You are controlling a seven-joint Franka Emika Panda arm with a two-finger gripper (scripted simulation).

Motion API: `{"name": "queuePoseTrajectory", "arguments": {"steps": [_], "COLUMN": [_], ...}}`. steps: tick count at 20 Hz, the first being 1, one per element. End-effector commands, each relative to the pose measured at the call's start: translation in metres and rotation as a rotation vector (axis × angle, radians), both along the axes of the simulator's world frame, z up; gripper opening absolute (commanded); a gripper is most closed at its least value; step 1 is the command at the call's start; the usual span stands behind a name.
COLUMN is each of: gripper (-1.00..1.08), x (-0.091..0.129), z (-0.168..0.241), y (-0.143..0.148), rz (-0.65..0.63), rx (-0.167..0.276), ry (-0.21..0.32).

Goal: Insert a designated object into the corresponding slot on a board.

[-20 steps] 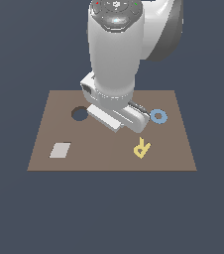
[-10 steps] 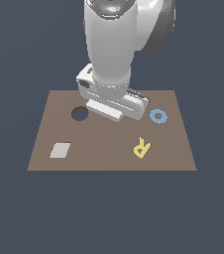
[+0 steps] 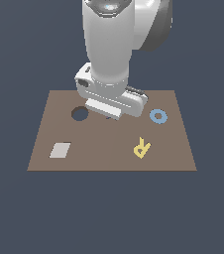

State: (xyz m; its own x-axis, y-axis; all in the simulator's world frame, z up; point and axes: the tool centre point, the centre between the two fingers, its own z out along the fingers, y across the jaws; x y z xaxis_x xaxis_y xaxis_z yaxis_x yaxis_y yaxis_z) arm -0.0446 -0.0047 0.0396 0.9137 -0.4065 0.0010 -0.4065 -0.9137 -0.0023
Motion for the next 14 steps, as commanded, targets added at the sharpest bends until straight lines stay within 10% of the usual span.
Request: {"name": "queuePoseTrajectory", "arguments": {"steps": [1,5,6,14], "gripper": [-1.0,-1.0,1.0,1.0], "x": [-0.0001,-0.0004,-0.0004,-0.0004], "z": [-0.0031,-0.0092,-0.0092,-0.0092], "y": [0.0,-0.0005,-0.0005,-0.0005], "rz": [0.001,0.004,0.004,0.004], "rx": [0.0,0.001,0.001,0.001], "ry": [0.001,0.002,0.002,0.002]}}
